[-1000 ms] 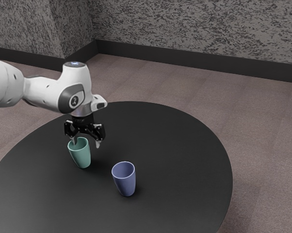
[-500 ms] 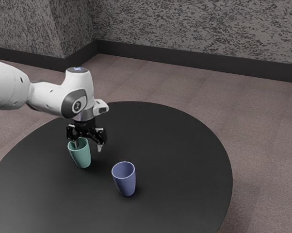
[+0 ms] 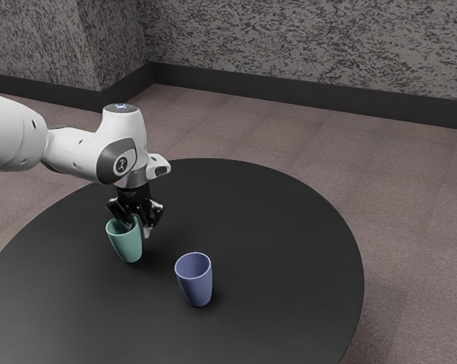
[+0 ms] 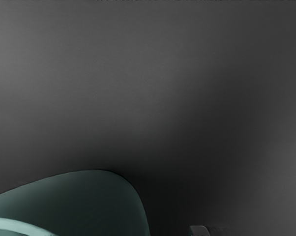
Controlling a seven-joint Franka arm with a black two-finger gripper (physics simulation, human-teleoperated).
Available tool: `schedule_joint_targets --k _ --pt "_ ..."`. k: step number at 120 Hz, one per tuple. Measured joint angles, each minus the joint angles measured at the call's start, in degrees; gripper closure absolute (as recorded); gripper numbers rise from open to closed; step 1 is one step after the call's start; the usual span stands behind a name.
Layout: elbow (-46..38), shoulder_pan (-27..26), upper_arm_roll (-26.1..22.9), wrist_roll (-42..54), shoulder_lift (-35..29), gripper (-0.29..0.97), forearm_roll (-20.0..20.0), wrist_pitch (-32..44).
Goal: Place the left cup onto the right cup
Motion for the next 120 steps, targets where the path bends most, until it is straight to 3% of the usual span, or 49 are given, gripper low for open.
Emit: schedule_joint_targets --k 16,37,90,120 --pt "0.08 0.00 0.00 -0.30 0.01 0.68 -0.01 0.00" --pt "0.09 0.00 0.02 -0.97 -0.18 0.75 0.01 0.00" --pt "-0.61 -0.18 -0.04 -2.67 -4.67 0.78 0.37 -1.45" --pt "-1.28 -0.59 -3.53 -5.17 -10.59 0.78 0.98 -5.17"
